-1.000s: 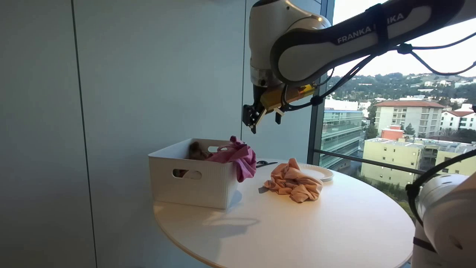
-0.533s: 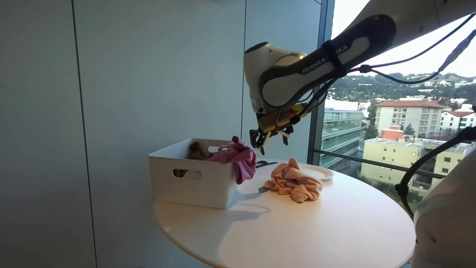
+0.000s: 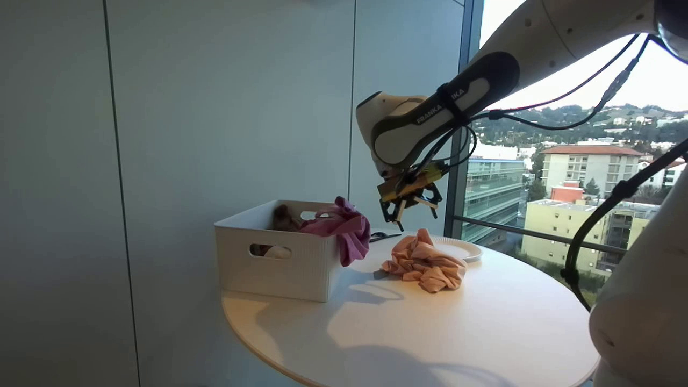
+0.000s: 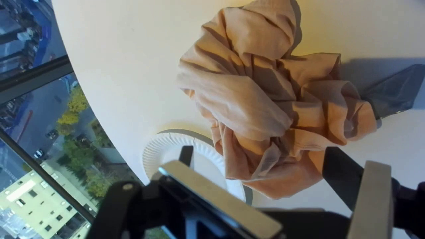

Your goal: Put the clothing into the basket

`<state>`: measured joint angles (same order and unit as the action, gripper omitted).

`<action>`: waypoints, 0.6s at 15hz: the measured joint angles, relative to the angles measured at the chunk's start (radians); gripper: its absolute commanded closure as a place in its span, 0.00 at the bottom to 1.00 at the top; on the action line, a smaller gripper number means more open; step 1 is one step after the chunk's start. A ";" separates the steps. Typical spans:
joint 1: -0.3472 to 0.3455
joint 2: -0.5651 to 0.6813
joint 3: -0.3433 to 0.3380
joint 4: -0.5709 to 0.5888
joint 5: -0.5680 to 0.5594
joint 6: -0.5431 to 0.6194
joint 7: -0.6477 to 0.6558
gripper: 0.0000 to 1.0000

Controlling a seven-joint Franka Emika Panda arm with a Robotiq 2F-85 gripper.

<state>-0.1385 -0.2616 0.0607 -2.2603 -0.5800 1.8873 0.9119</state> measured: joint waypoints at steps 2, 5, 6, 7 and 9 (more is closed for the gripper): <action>-0.001 0.017 -0.026 -0.007 0.010 0.001 0.024 0.00; -0.002 0.039 -0.059 -0.038 0.020 0.022 0.056 0.00; -0.002 0.044 -0.069 -0.053 0.021 0.035 0.065 0.00; -0.002 0.048 -0.078 -0.069 0.021 0.053 0.073 0.25; -0.003 0.053 -0.092 -0.106 0.015 0.113 0.086 0.34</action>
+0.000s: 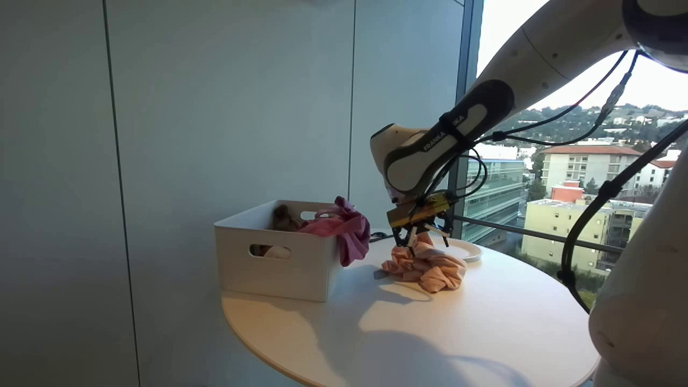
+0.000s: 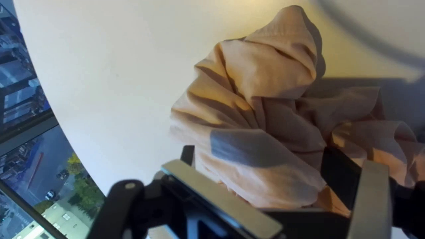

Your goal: Put the clothing into the basket

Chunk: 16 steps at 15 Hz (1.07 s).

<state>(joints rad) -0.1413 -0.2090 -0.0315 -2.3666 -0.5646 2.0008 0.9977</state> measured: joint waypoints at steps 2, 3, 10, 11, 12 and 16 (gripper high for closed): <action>-0.001 0.001 -0.004 -0.034 -0.014 0.058 0.018 0.48; -0.001 0.001 -0.004 -0.047 -0.024 0.078 0.027 0.55; 0.007 -0.042 0.041 -0.064 -0.131 0.062 0.080 0.89; 0.010 -0.061 0.054 -0.064 -0.154 0.047 0.091 0.91; 0.013 -0.085 0.068 -0.064 -0.179 0.029 0.102 0.89; 0.032 -0.192 0.119 -0.058 -0.277 -0.056 0.136 0.62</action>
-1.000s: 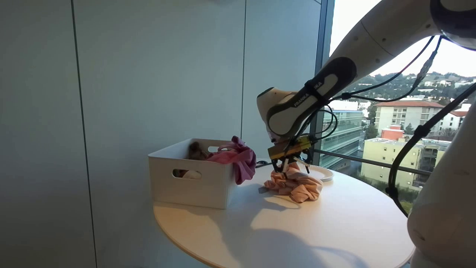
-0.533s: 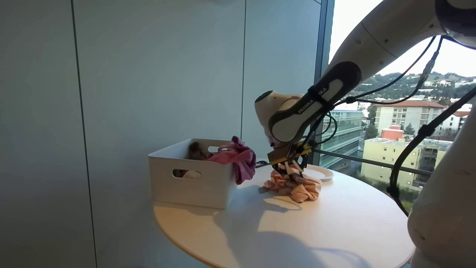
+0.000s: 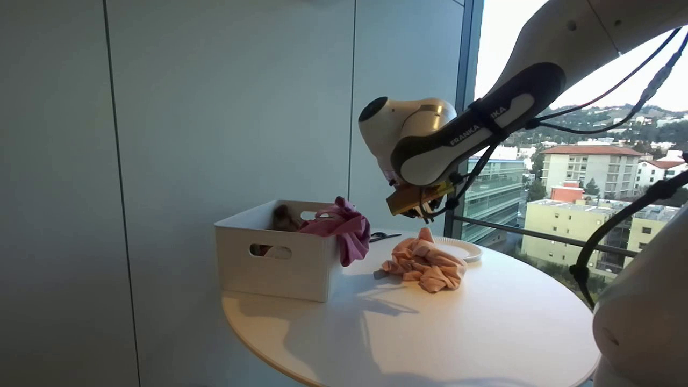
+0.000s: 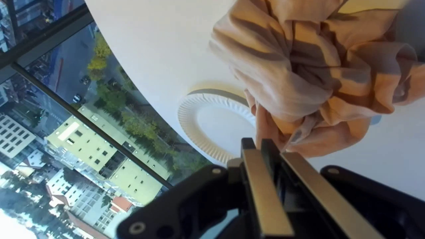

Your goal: Put the clothing into the basket

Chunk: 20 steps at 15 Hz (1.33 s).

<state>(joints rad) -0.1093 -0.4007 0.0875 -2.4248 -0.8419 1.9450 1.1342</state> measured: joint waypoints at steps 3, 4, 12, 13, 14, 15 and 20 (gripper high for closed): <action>0.009 -0.033 -0.004 0.007 -0.006 -0.013 -0.006 0.49; 0.009 -0.027 -0.017 0.007 -0.006 0.001 -0.011 0.40; -0.005 0.131 -0.140 0.043 -0.005 0.172 -0.075 0.00; -0.006 0.152 -0.149 0.055 -0.002 0.195 -0.088 0.00; -0.007 0.173 -0.159 0.066 0.006 0.224 -0.100 0.00; -0.007 0.194 -0.168 0.076 0.019 0.253 -0.108 0.00; -0.013 0.310 -0.197 0.100 0.143 0.367 -0.137 0.42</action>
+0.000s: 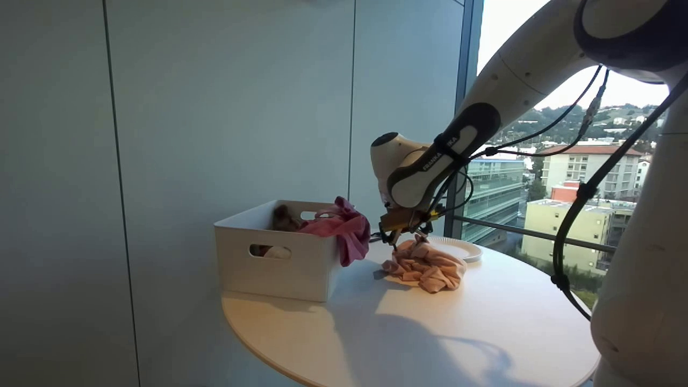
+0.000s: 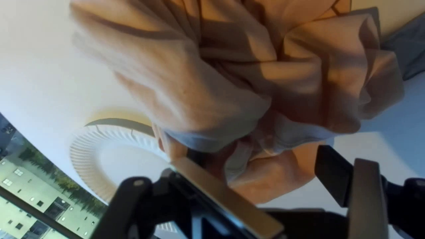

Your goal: Put the clothing into the basket

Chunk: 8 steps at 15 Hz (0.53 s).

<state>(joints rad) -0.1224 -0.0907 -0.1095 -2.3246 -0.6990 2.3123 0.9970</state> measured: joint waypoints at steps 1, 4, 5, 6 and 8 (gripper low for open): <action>-0.002 0.021 -0.001 0.005 0.017 0.009 0.000 0.48; -0.002 0.064 -0.002 0.024 0.037 0.013 0.000 0.68; -0.002 0.071 -0.002 0.031 0.037 0.012 0.000 0.74; -0.002 0.075 -0.001 0.037 0.037 0.010 0.000 0.81; 0.000 0.076 0.002 0.050 0.034 -0.008 0.000 0.94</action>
<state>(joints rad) -0.1223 -0.0145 -0.1076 -2.2749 -0.6645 2.3048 0.9968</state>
